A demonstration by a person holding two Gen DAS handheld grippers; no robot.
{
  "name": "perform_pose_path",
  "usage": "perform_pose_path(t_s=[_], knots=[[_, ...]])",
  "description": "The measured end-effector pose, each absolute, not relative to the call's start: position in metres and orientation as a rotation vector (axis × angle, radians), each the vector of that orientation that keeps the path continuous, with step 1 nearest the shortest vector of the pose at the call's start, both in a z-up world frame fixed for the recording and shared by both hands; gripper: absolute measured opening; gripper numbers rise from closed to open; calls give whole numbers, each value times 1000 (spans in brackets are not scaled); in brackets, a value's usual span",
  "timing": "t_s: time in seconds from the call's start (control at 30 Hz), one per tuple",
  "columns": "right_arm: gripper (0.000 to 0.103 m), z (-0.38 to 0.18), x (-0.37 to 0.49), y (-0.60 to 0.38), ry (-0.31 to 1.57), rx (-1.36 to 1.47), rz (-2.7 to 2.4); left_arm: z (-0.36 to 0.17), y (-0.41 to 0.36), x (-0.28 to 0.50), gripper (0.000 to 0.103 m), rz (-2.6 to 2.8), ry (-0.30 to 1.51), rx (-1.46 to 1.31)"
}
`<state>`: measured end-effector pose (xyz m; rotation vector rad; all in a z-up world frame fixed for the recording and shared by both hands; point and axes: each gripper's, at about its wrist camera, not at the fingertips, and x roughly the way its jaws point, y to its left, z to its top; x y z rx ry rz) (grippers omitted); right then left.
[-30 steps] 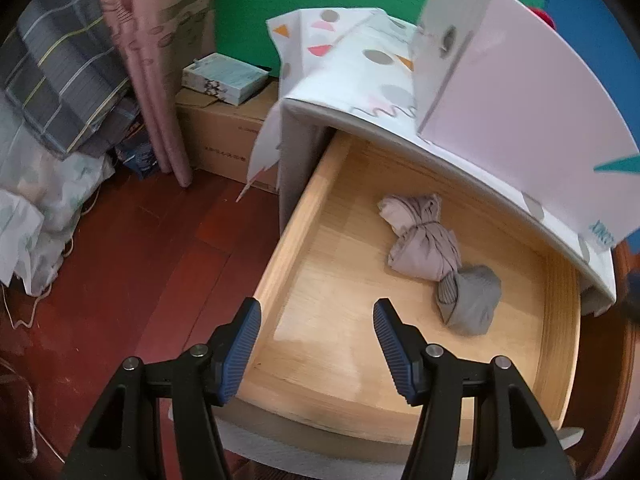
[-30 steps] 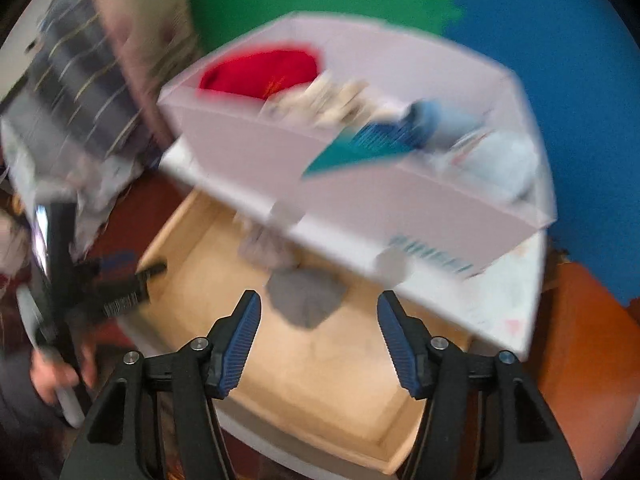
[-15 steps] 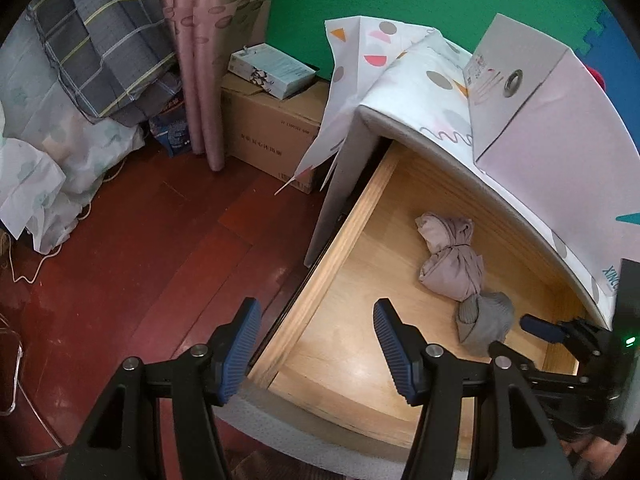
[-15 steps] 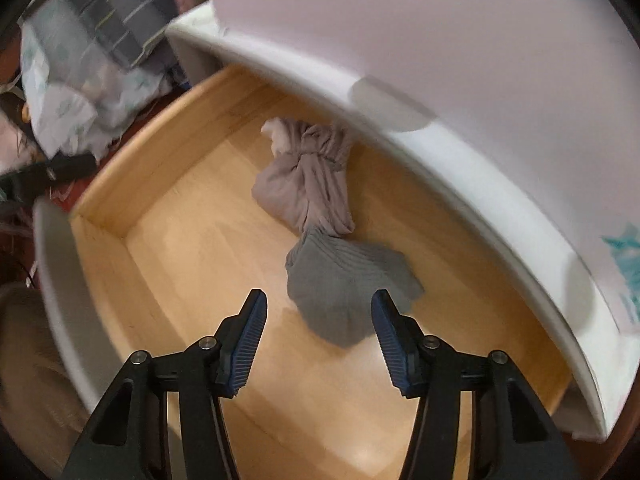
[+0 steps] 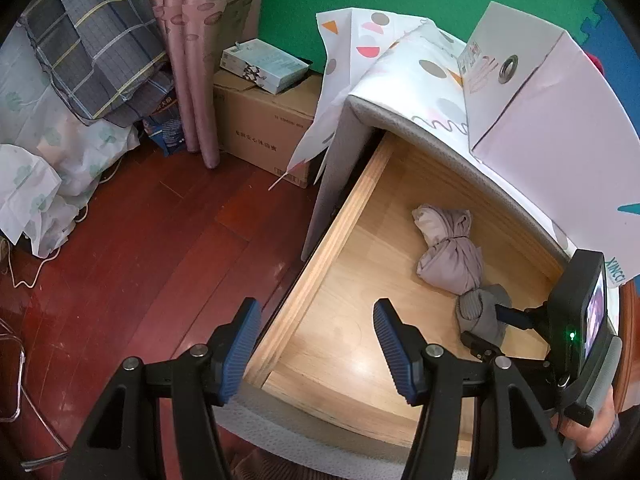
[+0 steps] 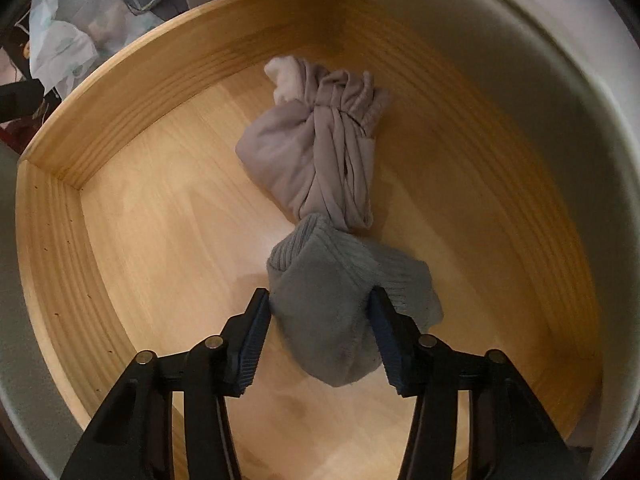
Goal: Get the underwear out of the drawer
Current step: 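Close the right gripper on the grey sock and lift it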
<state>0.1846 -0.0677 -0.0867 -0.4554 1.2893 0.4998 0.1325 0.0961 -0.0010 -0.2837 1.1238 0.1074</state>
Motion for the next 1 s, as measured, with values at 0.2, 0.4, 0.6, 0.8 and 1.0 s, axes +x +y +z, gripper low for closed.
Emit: perform_pose_path(t_s=[0.2, 0.4, 0.6, 0.8, 1.0], knots=[[43, -91, 181, -85, 1380, -428, 457, -1, 96, 133, 60, 105, 1122, -281], [43, -98, 172, -106, 1504, -367, 381, -1, 95, 133, 60, 98, 1121, -280], [43, -105, 164, -131, 1650, -246, 274, 0, 92, 133, 60, 94, 1115, -255], [43, -113, 152, -146, 1758, -163, 158, 0, 82, 134, 60, 64, 1122, -214], [44, -118, 130, -154, 1832, -82, 78, -3, 72, 138, 60, 12, 1148, -178]])
